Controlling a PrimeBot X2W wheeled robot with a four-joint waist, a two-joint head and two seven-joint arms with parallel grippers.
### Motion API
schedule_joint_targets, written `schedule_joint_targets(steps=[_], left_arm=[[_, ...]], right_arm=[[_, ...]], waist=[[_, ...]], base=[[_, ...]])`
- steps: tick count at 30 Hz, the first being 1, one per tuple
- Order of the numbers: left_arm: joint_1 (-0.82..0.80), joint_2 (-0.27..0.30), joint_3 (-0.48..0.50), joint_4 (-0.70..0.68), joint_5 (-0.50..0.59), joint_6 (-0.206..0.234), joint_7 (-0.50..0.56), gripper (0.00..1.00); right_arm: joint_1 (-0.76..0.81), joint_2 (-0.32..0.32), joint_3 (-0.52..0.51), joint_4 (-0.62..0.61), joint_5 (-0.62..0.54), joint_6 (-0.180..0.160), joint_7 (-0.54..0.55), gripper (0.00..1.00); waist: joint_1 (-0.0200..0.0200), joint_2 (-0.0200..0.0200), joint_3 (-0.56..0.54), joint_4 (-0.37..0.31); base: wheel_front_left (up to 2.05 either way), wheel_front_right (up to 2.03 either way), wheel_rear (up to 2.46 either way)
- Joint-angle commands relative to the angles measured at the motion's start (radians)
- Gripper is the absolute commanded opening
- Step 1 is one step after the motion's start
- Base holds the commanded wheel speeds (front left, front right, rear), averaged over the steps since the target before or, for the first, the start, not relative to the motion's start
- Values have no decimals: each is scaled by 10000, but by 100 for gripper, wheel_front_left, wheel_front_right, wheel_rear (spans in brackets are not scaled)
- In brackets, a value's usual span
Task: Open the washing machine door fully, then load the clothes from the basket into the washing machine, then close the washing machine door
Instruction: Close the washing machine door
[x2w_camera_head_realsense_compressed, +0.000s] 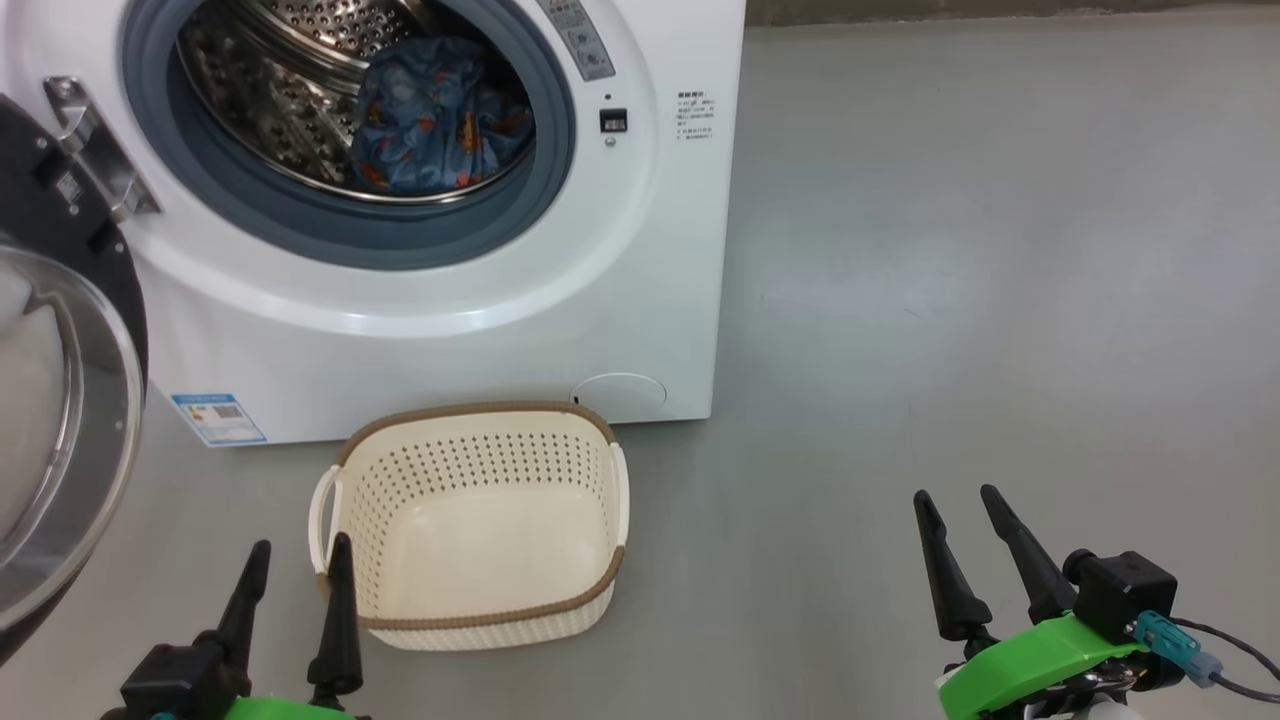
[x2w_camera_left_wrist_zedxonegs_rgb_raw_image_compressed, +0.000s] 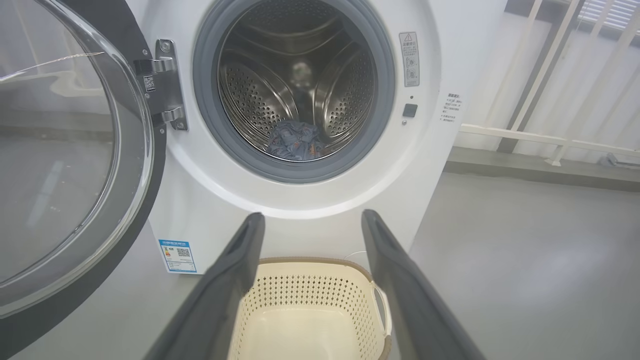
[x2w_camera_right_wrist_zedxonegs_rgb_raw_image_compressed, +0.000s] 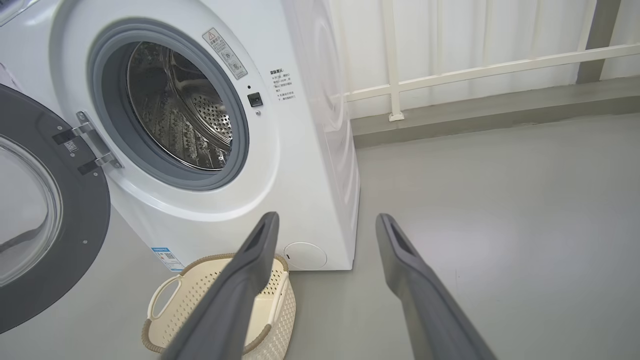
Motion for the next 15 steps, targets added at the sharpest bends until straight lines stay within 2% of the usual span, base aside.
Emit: schedule_joint_targets(steps=[1,6,15], left_arm=[[-160,105,303,-270,133,-26,-57,100],[-135,105,267,-221,138,-27,-57,100],[-136,104,307,-286,195,-27,-57,100]], right_arm=[[-120,9,298,-208,-49,16,-49,100],[-105,9,316,-206,-44,16,-49,100],[-97,9,345,-213,-35,16,-49,100]], waist=[[0,0,-12,12],[0,0,-45,40],[0,0,-19,46]], base=[[-101,101,0],[-60,60,0],[-3,3,0]])
